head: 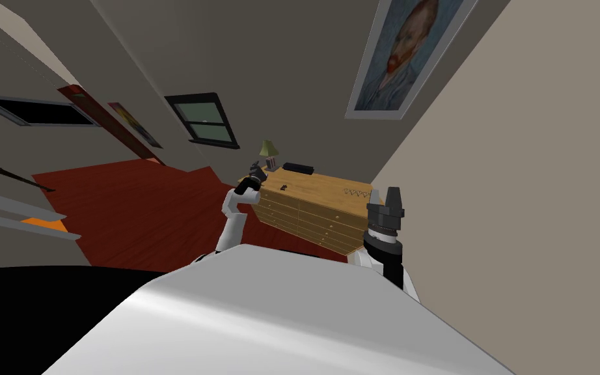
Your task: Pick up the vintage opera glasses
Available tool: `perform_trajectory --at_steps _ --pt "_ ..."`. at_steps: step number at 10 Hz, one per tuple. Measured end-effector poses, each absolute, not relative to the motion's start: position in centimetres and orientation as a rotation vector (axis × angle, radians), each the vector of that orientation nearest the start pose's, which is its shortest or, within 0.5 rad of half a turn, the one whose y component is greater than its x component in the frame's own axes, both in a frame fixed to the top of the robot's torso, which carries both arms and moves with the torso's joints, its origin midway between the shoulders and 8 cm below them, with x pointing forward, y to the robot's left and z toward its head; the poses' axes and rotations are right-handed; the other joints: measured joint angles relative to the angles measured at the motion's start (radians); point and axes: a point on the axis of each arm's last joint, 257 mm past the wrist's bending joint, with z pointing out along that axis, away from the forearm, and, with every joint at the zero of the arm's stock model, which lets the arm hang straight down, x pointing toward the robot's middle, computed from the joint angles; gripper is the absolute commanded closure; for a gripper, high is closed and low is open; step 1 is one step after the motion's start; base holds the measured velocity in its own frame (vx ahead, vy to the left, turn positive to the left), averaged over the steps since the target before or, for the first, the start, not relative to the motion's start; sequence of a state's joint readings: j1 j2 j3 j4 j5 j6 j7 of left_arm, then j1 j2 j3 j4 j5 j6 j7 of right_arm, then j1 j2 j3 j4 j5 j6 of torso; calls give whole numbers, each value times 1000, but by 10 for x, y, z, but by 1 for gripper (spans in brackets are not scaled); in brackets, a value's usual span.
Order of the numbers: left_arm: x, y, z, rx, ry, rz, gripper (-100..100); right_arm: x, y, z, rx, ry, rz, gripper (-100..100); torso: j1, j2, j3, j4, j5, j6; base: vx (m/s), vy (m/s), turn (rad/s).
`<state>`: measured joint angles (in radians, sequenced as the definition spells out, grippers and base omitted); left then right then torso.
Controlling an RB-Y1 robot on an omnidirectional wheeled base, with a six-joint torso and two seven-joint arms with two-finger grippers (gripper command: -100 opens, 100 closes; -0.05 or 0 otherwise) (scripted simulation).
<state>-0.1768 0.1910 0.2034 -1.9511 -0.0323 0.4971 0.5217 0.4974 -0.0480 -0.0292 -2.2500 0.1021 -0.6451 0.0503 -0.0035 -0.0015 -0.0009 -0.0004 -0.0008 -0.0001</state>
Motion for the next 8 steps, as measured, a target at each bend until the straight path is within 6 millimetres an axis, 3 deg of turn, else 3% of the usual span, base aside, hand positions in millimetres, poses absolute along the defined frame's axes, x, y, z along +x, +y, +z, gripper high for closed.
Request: perform_trajectory --at_steps 8 --pt "589 348 -82 -1723 771 -1370 -100 326 -264 37 437 643 1198 0 1 0 0 0 0 0 16 -38 28"
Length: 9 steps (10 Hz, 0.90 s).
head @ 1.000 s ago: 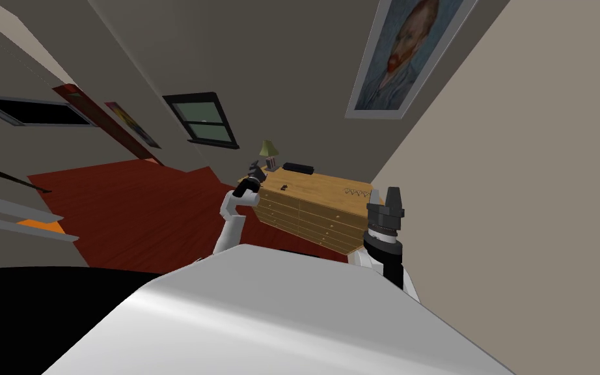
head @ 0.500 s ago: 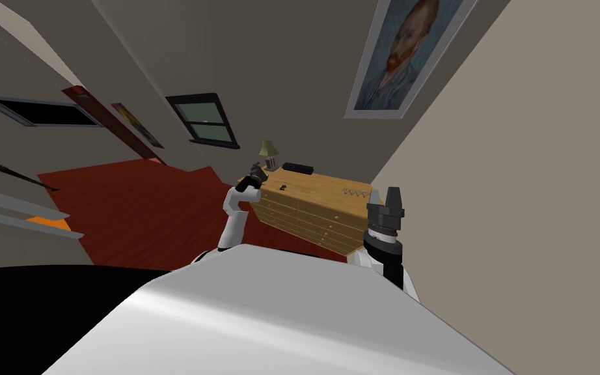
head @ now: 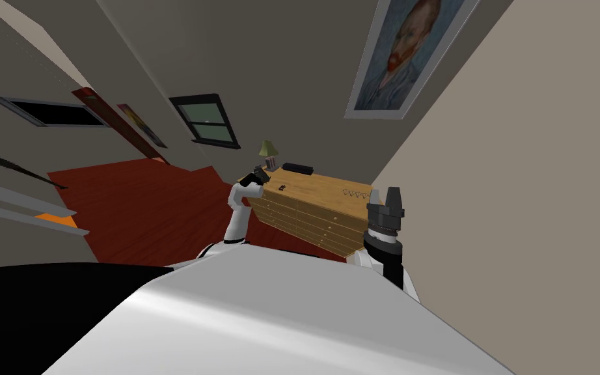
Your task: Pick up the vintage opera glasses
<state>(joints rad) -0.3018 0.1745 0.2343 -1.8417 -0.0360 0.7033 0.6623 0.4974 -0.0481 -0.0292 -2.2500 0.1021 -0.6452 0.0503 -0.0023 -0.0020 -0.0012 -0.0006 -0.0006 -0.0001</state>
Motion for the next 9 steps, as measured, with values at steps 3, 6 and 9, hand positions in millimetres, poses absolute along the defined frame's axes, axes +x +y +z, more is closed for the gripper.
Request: perform_trajectory --at_steps 3,6,9 --pt "600 346 -101 -1853 736 -1361 -100 326 -264 37 437 643 1198 0 0 -1 0 0 0 0 28 -34 26" --pt "605 346 -119 -1974 706 -1336 -100 326 -264 37 437 643 1198 0 0 -1 0 0 0 0 35 -34 30" --pt "608 341 -145 -2106 672 -1298 -100 326 -264 37 437 643 1198 0 0 -1 -1 0 0 0 40 -31 20"
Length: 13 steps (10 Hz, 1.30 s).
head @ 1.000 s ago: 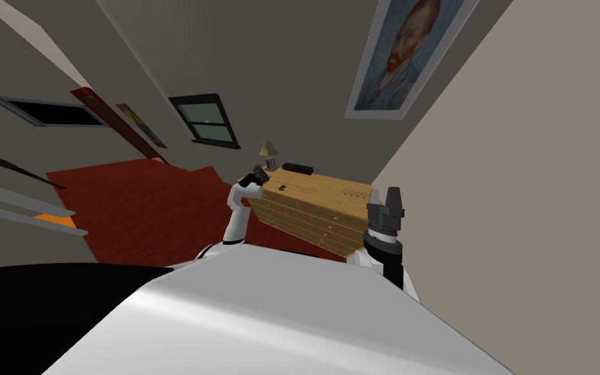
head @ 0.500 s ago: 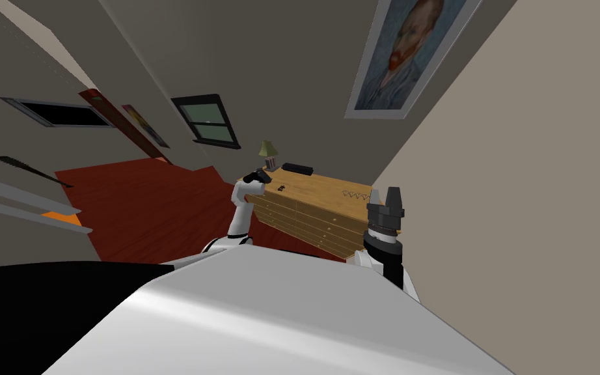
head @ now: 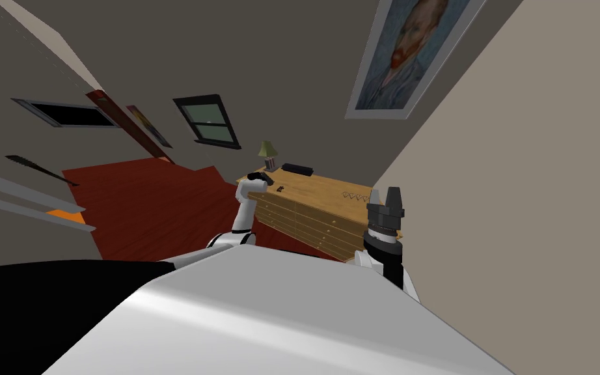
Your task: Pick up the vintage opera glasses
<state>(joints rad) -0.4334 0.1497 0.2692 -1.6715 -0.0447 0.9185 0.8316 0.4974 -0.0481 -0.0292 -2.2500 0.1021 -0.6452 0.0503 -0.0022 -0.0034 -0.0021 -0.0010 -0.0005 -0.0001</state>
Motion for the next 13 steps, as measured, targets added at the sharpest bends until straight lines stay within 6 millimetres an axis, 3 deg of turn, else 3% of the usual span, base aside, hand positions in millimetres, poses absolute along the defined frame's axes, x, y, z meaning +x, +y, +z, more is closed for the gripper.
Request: perform_trajectory --at_steps 7,13 --pt "610 331 -198 -2385 582 -1176 -100 326 -264 37 437 643 1198 0 1 0 0 0 0 0 56 -32 24" --pt "599 316 -252 -2624 489 -1008 -100 326 -264 37 437 643 1198 0 2 -2 -1 -1 0 0 65 -22 24"
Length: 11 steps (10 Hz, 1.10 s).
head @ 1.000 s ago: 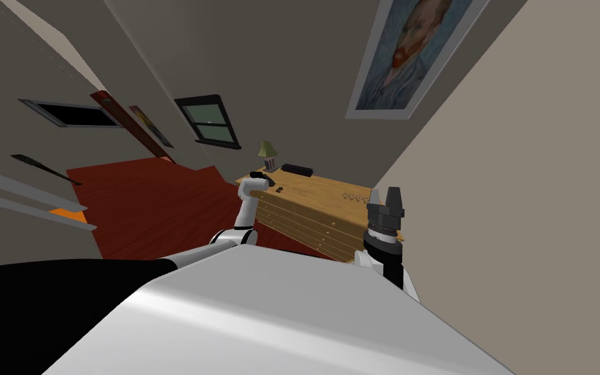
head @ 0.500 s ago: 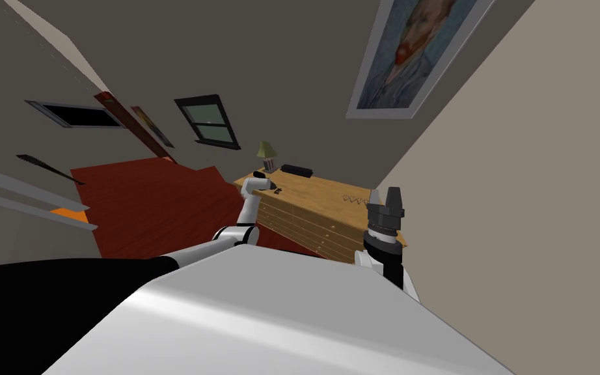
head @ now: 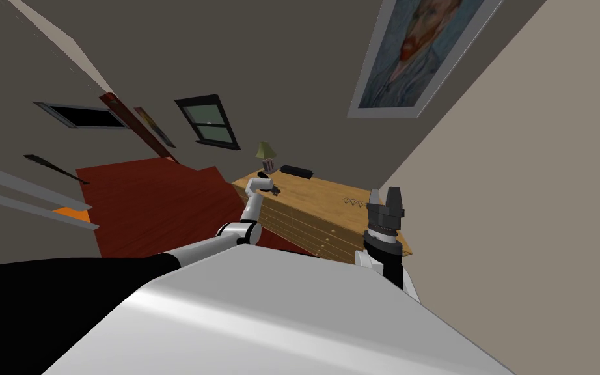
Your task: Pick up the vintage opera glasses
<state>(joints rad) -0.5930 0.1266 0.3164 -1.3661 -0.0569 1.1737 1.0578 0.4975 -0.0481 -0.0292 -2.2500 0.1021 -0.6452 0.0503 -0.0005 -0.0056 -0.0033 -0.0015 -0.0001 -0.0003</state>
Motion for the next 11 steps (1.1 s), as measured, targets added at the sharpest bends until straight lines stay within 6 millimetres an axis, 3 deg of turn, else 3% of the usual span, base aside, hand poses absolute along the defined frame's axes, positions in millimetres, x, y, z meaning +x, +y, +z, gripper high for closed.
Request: perform_trajectory --at_steps 4,5,6,9,10,11 --pt "585 302 -284 -2746 438 -888 -100 326 -264 37 437 643 1198 0 1 4 2 1 0 0 31 -4 2" --pt "584 302 -285 -2751 435 -881 0 326 -264 37 437 643 1198 0 1 5 3 1 0 0 0 0 0" --pt "584 302 -285 -2751 435 -882 -100 326 -264 37 437 643 1198 0 1 5 3 1 0 0 6 -1 -2" --pt "581 304 -300 -2751 442 -882 -100 326 -264 37 437 643 1198 0 2 5 3 1 0 0 5 9 -24" --pt "581 304 -300 -2750 443 -884 100 326 -264 37 437 643 1198 0 2 6 3 1 0 0 0 0 0" --pt "581 304 -300 -2750 443 -884 100 326 -264 37 437 643 1198 0 1 6 3 1 0 0 0 0 0"
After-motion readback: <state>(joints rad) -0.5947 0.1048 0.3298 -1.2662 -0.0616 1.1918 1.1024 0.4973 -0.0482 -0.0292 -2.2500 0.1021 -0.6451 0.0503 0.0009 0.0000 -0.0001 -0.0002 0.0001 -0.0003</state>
